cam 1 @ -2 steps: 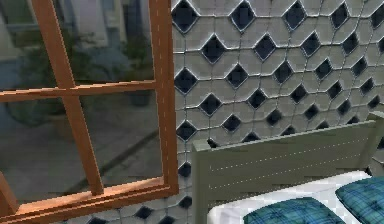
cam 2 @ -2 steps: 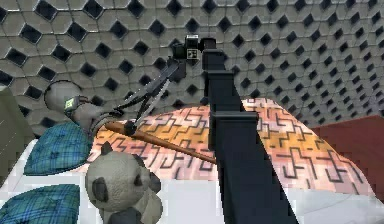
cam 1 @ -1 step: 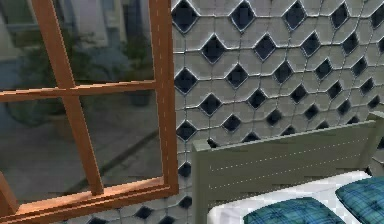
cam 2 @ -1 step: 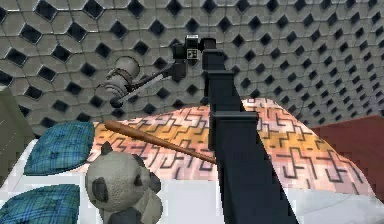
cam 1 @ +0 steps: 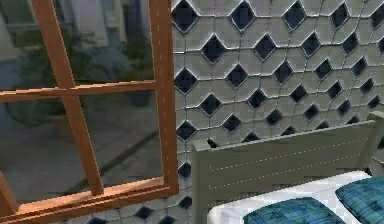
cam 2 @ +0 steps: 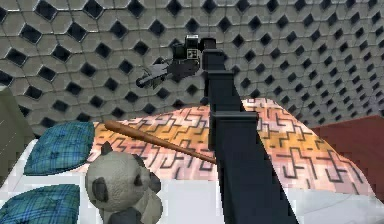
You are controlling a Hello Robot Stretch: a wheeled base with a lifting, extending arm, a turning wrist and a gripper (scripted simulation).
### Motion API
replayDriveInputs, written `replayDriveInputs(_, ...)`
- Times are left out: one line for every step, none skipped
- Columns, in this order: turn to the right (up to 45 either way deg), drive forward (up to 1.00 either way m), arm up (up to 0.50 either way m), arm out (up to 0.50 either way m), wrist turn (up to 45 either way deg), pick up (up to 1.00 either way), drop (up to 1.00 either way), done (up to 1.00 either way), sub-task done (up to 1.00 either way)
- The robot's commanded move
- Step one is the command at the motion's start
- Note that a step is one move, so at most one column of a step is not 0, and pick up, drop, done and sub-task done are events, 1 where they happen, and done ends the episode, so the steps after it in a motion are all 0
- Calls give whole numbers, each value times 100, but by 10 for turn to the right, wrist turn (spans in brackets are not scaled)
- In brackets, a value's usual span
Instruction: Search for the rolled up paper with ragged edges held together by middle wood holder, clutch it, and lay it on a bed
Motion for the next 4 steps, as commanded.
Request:
replayDriveInputs(0,0,0,0,390,0,0,0,0)
replayDriveInputs(0,0,-24,0,0,0,0,0,0)
replayDriveInputs(0,0,-32,0,0,0,0,0,0)
replayDriveInputs(0,0,0,0,0,0,100,0,0)
